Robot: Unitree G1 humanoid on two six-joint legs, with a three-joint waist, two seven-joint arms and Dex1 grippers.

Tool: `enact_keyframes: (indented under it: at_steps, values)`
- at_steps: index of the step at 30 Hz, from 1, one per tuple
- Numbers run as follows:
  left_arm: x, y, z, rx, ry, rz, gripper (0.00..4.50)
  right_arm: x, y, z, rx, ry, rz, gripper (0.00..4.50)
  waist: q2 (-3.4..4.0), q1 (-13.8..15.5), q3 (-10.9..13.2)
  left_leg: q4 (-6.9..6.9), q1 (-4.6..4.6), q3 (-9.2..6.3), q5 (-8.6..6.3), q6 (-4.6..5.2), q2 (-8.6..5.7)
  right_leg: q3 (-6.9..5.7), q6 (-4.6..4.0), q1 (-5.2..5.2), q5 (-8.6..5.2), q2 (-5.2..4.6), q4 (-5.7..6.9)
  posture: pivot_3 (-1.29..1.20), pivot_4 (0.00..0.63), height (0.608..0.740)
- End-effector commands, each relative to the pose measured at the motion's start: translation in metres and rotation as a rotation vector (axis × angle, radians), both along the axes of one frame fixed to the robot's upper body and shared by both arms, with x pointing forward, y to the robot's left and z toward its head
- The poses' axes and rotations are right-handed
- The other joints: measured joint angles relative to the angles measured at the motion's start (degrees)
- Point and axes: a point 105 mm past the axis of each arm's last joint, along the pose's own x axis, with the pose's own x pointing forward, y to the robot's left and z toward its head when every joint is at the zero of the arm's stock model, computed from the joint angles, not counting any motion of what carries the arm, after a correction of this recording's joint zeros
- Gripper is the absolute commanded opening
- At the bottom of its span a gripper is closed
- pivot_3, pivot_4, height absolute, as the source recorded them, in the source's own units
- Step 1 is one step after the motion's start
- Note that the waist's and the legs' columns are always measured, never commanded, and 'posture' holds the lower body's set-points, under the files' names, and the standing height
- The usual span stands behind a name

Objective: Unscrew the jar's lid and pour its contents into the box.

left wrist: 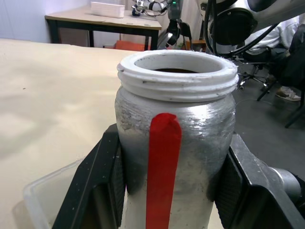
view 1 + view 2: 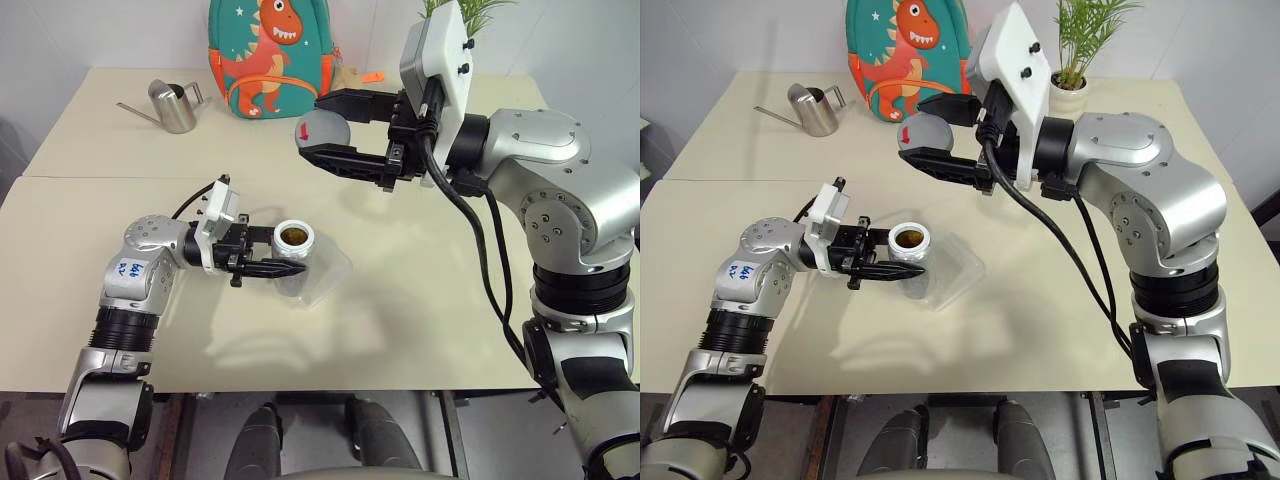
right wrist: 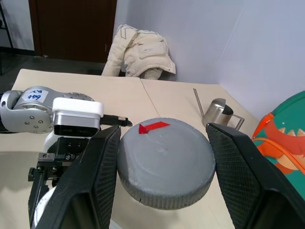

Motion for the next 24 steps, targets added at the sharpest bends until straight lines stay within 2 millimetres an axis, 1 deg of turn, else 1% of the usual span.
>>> enact_keyframes:
  at_steps: [1, 3, 6, 9, 10, 12, 13, 16, 17, 19, 21, 24]
  values:
    - [0.005, 0.008, 0.022, -0.021, -0.091, 0.042, 1.96, 0.011, -0.022, 0.001, 0.024, -0.008, -0.099, 2.52, 0.0, 0.03, 0.0, 0.0, 0.0, 0.0, 0.0, 0.0, 0.0, 0.0, 0.0, 0.0, 0.0, 0.0, 0.0, 0.0, 0.15, 0.74]
    - [0.01, 0.017, 0.031, -0.025, -0.123, 0.095, 1.96, 0.025, -0.041, -0.012, 0.018, 0.038, -0.201, 2.52, -0.01, 0.16, 0.0, 0.01, 0.0, 0.0, 0.0, 0.0, -0.01, 0.0, 0.0, 0.01, 0.0, 0.0, -0.01, 0.0, 0.15, 0.74]
    - [0.016, 0.036, 0.046, -0.033, -0.166, 0.187, 1.96, 0.043, -0.074, -0.04, -0.015, 0.105, -0.367, 2.52, -0.02, 0.15, -0.01, 0.02, -0.02, 0.0, 0.0, 0.0, -0.01, 0.0, 0.0, 0.01, 0.0, -0.01, -0.02, 0.0, 0.15, 0.74]
    - [0.019, 0.054, 0.053, -0.033, -0.189, 0.255, 1.96, 0.053, -0.102, -0.066, -0.038, 0.168, -0.508, 2.52, -0.01, 0.1, -0.01, -0.01, -0.03, 0.02, -0.01, 0.02, -0.02, 0.02, 0.0, -0.01, 0.0, -0.01, -0.06, 0.0, 0.15, 0.74]
    - [0.02, 0.061, 0.056, -0.037, -0.199, 0.285, 1.96, 0.058, -0.116, -0.079, -0.039, 0.209, -0.585, 2.52, -0.01, -0.04, -0.01, -0.02, -0.03, 0.02, -0.02, 0.03, -0.02, 0.02, 0.0, -0.01, 0.0, -0.01, -0.06, 0.0, 0.15, 0.74]
    - [0.021, 0.07, 0.06, -0.045, -0.213, 0.323, 1.96, 0.062, -0.135, -0.098, -0.044, 0.256, -0.686, 2.52, -0.01, -0.06, -0.01, -0.03, -0.02, 0.03, -0.02, 0.03, 0.0, 0.03, 0.0, -0.02, -0.01, 0.0, -0.05, 0.0, 0.15, 0.74]
    - [0.023, 0.075, 0.063, -0.051, -0.226, 0.35, 1.96, 0.061, -0.144, -0.114, -0.053, 0.295, -0.723, 2.52, -0.01, 0.01, -0.01, -0.03, -0.02, 0.03, -0.01, 0.03, 0.0, 0.02, 0.0, -0.02, -0.01, 0.0, -0.04, 0.0, 0.15, 0.74]
    - [0.027, 0.081, 0.067, -0.066, -0.256, 0.4, 1.96, 0.057, -0.153, -0.143, -0.055, 0.375, -0.762, 2.52, -0.02, 0.07, -0.01, -0.02, -0.03, 0.03, -0.01, 0.03, -0.01, 0.02, 0.01, -0.01, -0.01, 0.0, -0.06, 0.0, 0.15, 0.74]
    - [0.03, 0.081, 0.068, -0.072, -0.269, 0.417, 1.96, 0.055, -0.154, -0.154, -0.055, 0.405, -0.767, 2.52, -0.02, 0.08, -0.01, -0.01, -0.03, 0.04, -0.01, 0.03, -0.02, 0.03, 0.01, -0.01, -0.01, 0.0, -0.05, 0.0, 0.15, 0.74]
    - [0.033, 0.082, 0.068, -0.079, -0.282, 0.437, 1.96, 0.051, -0.155, -0.17, -0.058, 0.446, -0.773, 2.52, -0.02, 0.08, -0.01, 0.04, -0.03, 0.04, -0.01, 0.04, -0.02, 0.04, 0.02, 0.02, 0.0, 0.0, -0.03, 0.0, 0.15, 0.74]
    - [0.034, 0.08, 0.068, -0.083, -0.287, 0.436, 1.96, 0.05, -0.156, -0.177, -0.057, 0.459, -0.782, 2.52, -0.02, 0.0, -0.01, 0.09, -0.02, 0.04, 0.0, 0.05, -0.02, 0.04, 0.04, 0.03, 0.01, 0.0, 0.0, 0.0, 0.15, 0.74]
    - [0.035, 0.076, 0.069, -0.094, -0.298, 0.43, 1.96, 0.05, -0.157, -0.18, -0.038, 0.479, -0.793, 2.52, -0.02, -0.07, -0.01, 0.14, -0.01, 0.05, 0.01, 0.06, -0.03, 0.06, 0.07, 0.04, 0.03, 0.0, 0.04, 0.0, 0.15, 0.74]
